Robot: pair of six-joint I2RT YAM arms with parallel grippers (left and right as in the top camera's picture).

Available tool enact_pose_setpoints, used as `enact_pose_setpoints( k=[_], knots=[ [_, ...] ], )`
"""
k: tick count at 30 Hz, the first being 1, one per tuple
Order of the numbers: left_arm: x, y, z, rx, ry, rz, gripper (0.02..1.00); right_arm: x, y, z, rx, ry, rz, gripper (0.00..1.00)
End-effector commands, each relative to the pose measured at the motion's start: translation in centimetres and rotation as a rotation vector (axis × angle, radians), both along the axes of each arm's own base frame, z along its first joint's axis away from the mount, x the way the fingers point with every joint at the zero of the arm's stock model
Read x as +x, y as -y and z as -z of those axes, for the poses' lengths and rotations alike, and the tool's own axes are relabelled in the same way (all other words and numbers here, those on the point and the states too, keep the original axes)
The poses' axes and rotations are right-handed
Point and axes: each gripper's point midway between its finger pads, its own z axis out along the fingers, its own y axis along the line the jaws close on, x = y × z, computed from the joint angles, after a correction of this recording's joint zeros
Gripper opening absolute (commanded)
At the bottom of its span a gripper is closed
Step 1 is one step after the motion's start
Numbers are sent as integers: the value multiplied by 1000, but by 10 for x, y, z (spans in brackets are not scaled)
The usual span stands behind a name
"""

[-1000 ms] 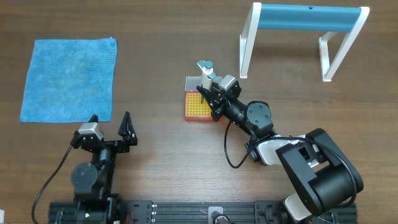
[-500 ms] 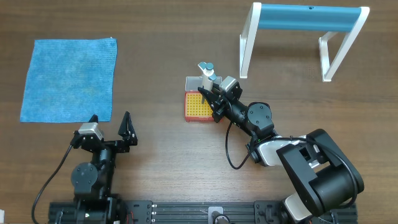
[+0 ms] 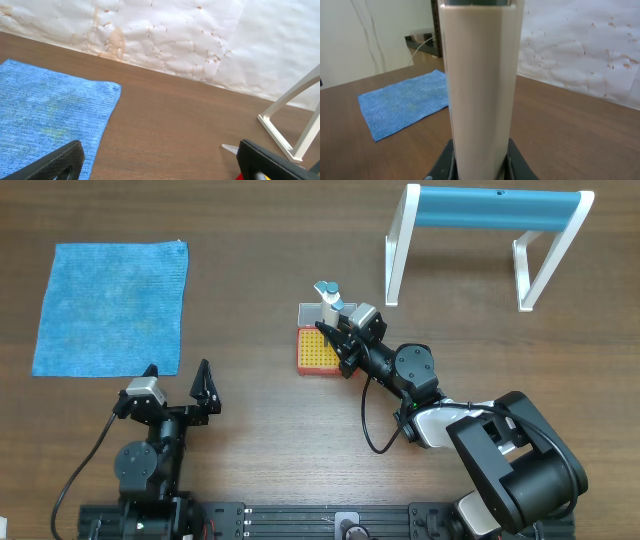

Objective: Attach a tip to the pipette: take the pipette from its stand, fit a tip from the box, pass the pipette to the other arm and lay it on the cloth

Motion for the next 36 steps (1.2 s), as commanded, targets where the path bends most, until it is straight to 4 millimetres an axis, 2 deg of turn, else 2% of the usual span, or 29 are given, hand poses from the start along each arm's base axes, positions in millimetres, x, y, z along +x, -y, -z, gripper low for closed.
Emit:
enact_pose_setpoints(
  k=[1,10,23,24,30,36],
  knots=[
    [0,-1,1,13,-1,-6,987,-11,-3,36,-74,-100,-31,80],
    [0,-1,1,13,-1,-6,985,-12,-2,47,-111,-120,-33,82],
    [0,-1,1,13,-1,-6,987,-15,-1,50,-114,-127,-33,80],
    [0,-1,1,13,-1,-6,985,-15,-1,48,-109,-118,-33,80],
    [0,-1,1,13,-1,-6,987,-8,-4,1,-21,54,-27,80],
    [0,-1,1,13,-1,-7,987,-2,-4,-40,28,153,-19,80]
  ],
)
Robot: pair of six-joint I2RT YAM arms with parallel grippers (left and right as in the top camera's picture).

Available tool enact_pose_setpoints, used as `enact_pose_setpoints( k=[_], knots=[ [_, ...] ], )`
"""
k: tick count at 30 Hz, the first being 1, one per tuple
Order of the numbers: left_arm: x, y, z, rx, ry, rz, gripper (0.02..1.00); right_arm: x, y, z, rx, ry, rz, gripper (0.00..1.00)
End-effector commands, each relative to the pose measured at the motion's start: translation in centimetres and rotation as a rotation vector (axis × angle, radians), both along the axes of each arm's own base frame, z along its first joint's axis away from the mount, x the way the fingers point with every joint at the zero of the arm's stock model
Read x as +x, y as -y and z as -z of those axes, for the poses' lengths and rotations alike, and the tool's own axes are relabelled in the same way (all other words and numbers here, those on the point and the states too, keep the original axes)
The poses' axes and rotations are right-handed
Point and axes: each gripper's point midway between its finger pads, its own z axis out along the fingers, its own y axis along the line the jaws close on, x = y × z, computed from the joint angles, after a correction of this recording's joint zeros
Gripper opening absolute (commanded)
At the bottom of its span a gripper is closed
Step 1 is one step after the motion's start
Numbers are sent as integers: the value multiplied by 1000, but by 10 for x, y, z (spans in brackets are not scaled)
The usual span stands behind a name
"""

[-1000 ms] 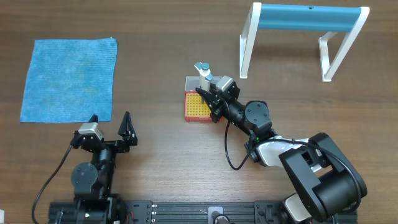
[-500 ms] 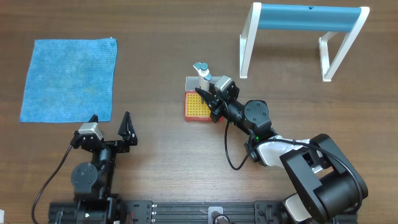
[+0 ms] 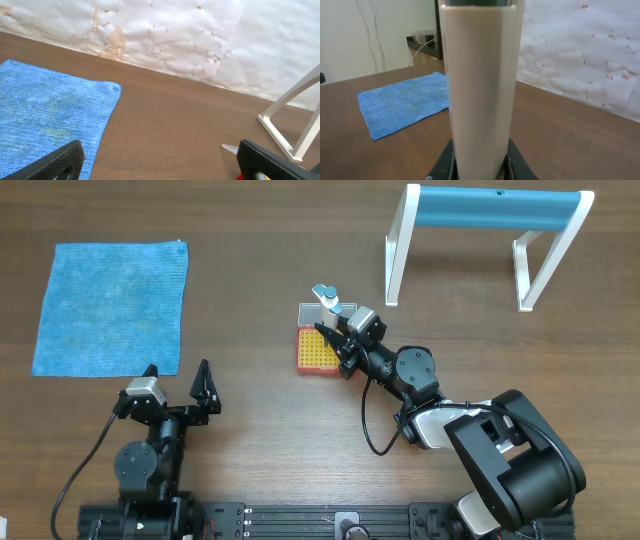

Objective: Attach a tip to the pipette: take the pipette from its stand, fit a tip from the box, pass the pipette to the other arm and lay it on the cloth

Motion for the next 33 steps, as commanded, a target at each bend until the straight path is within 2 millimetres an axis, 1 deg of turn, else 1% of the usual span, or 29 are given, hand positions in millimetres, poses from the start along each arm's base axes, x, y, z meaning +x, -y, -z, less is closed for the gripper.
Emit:
enact_pose_setpoints(
  k=[1,6,10,12,18,20,22,24,25,28,30,33],
  knots=[
    [0,-1,1,13,-1,-6,985,1,-2,-37,39,99,-11,80],
    [0,-1,1,13,-1,-6,987,-2,4,-58,59,139,-1,80],
    [0,-1,1,13,-1,-6,985,-9,7,-83,82,184,-1,80],
    [0,-1,1,13,-1,-6,985,-13,9,-91,81,183,-1,80],
    [0,-1,1,13,-1,-6,987,-31,18,-119,59,139,-1,80],
    [0,-1,1,13,-1,-6,987,-37,21,-131,32,85,-2,80],
    [0,-1,1,13,-1,-6,987,-42,23,-138,0,21,-2,80],
    [0,-1,1,13,-1,-6,985,-47,26,-140,-39,-56,-7,80],
    [0,-1,1,13,-1,-7,987,-53,29,-136,-77,-133,-7,80],
    [0,-1,1,13,-1,-6,987,-62,31,-124,-112,-207,-14,80],
    [0,-1,1,13,-1,-6,987,-72,30,-115,-115,-270,-47,80],
    [0,-1,1,13,-1,-7,987,-83,26,-107,-91,-362,-97,80]
  ],
)
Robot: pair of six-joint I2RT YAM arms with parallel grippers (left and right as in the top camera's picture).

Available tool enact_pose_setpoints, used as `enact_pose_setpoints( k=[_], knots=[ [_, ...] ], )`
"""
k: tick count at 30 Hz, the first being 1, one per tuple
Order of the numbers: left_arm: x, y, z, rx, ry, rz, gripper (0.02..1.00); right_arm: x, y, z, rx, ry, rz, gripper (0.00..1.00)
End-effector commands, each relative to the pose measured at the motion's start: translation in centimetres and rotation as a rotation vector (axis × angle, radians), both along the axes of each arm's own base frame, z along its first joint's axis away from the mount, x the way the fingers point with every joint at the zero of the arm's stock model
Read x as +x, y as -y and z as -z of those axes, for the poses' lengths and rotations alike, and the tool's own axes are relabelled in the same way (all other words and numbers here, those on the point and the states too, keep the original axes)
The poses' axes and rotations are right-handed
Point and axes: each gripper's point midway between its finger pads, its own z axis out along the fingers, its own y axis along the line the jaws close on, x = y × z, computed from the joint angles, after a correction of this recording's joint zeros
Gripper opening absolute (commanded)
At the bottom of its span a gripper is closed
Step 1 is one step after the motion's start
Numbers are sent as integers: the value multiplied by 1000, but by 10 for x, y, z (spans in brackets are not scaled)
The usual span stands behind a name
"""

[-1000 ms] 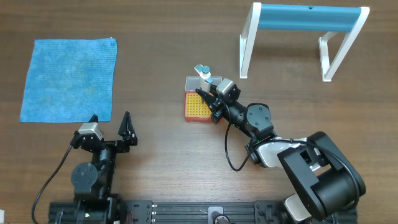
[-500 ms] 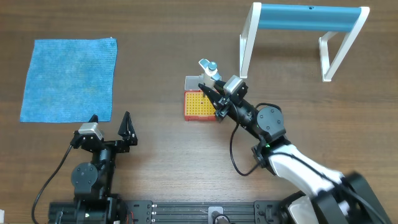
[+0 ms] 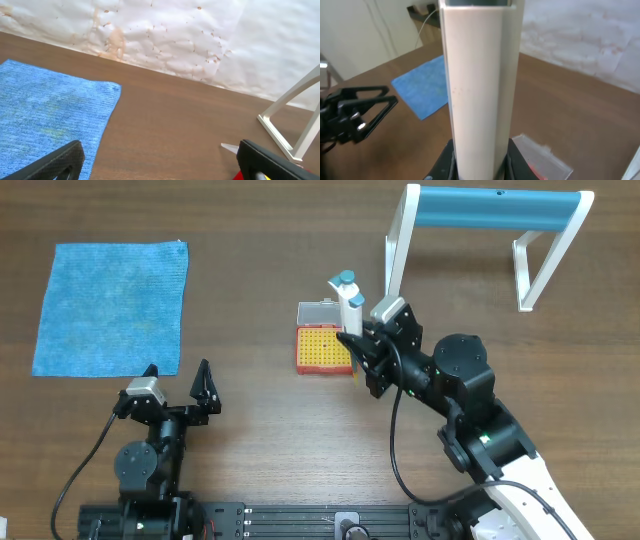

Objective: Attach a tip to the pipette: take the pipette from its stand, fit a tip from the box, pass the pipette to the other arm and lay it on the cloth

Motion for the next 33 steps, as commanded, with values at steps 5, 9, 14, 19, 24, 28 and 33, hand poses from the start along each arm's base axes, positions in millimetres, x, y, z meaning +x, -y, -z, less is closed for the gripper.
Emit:
enact_pose_setpoints(
  k=[5,9,14,19,24,28,33],
  knots=[
    [0,-1,1,13,-1,-7,985,-19,-7,5,96,-201,-44,80],
    [0,-1,1,13,-1,-7,987,-19,-7,6,126,-247,-28,80],
    [0,-1,1,13,-1,-7,985,-18,-7,7,134,-267,-22,82],
    [0,0,-1,7,7,-2,987,-20,-6,12,156,-336,-2,82],
    [-10,56,-12,-510,-42,298,987,-20,-6,13,222,-430,33,82],
    [-30,95,-11,-931,-246,492,985,-20,-6,13,266,-492,55,84],
    [-27,91,-15,-1141,-287,442,985,-29,-12,11,305,-566,18,80]
  ],
)
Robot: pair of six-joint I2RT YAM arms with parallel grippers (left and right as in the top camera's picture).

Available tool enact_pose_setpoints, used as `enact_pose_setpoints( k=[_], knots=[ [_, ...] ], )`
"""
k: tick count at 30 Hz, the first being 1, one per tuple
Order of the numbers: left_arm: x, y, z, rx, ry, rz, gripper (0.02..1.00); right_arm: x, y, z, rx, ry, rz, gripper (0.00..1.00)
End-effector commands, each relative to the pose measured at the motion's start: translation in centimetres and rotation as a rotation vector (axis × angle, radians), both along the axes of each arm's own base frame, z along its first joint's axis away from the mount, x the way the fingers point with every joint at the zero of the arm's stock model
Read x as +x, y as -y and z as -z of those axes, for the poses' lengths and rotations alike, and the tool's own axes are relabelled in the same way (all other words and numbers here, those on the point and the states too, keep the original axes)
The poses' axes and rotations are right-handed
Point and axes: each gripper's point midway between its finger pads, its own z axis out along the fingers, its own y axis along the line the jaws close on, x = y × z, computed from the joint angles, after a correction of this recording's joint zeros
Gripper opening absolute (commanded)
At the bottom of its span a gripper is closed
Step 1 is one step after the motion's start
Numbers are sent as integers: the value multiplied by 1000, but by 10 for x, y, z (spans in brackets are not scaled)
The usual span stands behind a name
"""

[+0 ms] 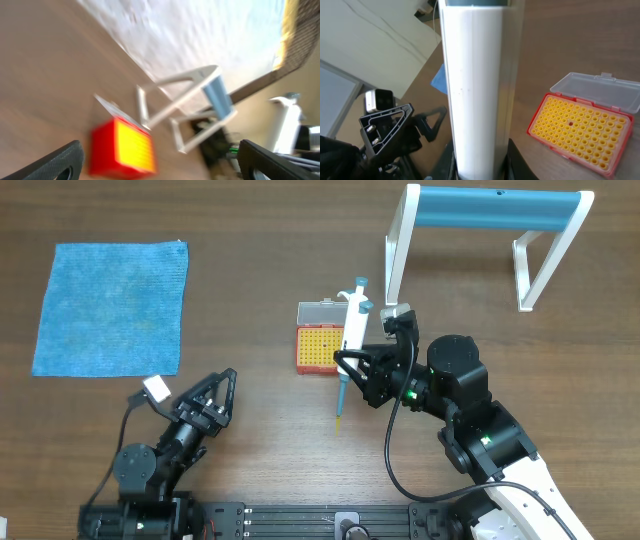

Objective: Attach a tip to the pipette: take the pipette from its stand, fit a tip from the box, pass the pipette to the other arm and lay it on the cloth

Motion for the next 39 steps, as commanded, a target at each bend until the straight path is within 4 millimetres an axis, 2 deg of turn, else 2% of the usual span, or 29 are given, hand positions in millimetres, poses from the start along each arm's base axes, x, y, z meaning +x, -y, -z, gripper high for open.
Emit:
enact_pose_setpoints(
  k=[1,4,7,10,12,13,15,18,19,22,25,28,32,39],
  knots=[
    [-9,16,-12,-377,-162,103,982,-12,-9,-13,86,-69,-56,80],
    [-13,21,-38,-386,-59,155,963,-19,-13,-15,102,-80,-100,82],
    [-15,25,-56,-410,-11,206,965,-24,-15,-16,111,-86,-128,82],
    [-15,36,-64,-389,-30,287,871,-25,-16,-17,115,-89,-140,77],
    [-15,45,-75,-355,-26,358,882,-25,-16,-17,115,-89,-140,80],
    [-13,51,-84,-330,-18,402,934,-25,-16,-17,115,-89,-140,80],
    [-7,62,-101,-273,-5,498,958,-26,-16,-17,115,-88,-140,80],
    [1,87,-116,-183,-18,710,996,-26,-16,-17,115,-88,-140,82],
    [0,100,-121,-134,-12,838,996,-26,-17,-17,117,-89,-146,80],
    [3,116,-121,-80,-18,1051,996,-30,-19,-19,128,-92,-169,80],
    [17,133,-123,-52,17,1156,996,-33,-20,-21,147,-111,-186,80],
    [21,149,-126,-39,48,1211,996,-35,-21,-22,157,-129,-188,80],
    [14,172,-131,-24,99,1282,998,-41,-23,-24,177,-157,-222,77],
    [5,187,-129,-29,103,1323,998,-45,-25,-28,200,-173,-245,80]
  ],
)
